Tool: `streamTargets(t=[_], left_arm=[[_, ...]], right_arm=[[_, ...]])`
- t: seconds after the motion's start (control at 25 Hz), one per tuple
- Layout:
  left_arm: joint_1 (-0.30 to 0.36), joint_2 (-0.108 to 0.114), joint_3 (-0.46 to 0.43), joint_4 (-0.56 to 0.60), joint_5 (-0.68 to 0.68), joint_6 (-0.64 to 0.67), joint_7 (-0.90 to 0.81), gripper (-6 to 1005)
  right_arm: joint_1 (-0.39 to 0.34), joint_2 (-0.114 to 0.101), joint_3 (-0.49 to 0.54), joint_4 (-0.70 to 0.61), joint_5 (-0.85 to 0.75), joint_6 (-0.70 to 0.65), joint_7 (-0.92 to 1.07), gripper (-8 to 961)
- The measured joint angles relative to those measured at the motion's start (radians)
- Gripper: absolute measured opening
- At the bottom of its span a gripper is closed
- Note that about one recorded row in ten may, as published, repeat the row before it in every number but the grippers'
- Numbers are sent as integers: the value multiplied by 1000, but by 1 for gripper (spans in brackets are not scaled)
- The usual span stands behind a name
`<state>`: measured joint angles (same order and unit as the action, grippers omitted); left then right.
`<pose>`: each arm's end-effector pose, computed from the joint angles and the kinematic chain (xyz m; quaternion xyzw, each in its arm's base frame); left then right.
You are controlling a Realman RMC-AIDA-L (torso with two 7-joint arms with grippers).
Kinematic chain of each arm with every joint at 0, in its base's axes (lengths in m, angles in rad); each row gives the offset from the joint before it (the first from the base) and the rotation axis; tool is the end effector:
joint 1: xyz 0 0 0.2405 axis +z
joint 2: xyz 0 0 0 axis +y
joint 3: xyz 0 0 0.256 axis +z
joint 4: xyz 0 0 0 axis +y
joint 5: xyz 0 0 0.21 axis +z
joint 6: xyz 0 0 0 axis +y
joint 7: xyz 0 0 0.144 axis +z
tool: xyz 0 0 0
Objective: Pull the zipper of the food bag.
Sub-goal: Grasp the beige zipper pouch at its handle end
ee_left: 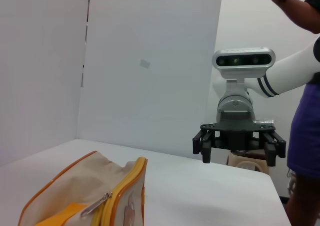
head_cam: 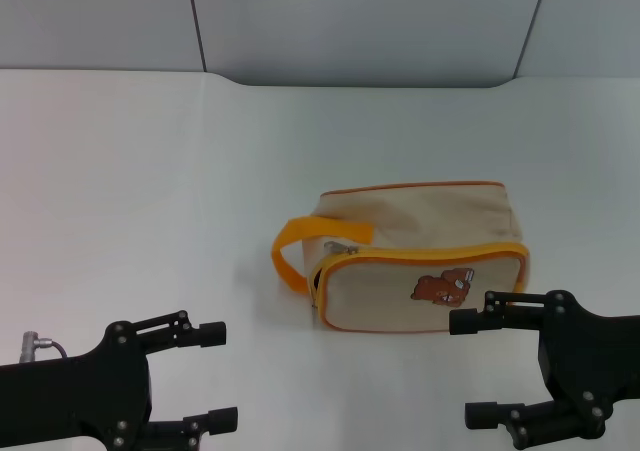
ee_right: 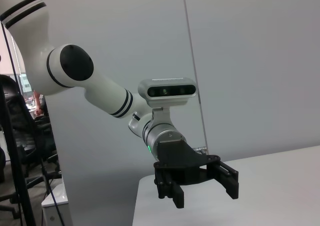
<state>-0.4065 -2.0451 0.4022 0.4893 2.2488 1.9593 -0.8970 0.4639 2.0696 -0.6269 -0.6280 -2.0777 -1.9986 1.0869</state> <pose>-0.2984 0.2321 0.0062 -0.9407 -0.0954 -0.3199 0.0599 0.2587 0.2573 0.0092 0.9464 -0.0698 -0.3154 0.0092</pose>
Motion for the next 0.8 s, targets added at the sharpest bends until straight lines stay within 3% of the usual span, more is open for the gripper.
streamTargets(t=[0.8], left_arm=[[-5,-8,6,0,0,-5,3,803]], right_arm=[[1,4,1,-4,-1,0,-2,809]])
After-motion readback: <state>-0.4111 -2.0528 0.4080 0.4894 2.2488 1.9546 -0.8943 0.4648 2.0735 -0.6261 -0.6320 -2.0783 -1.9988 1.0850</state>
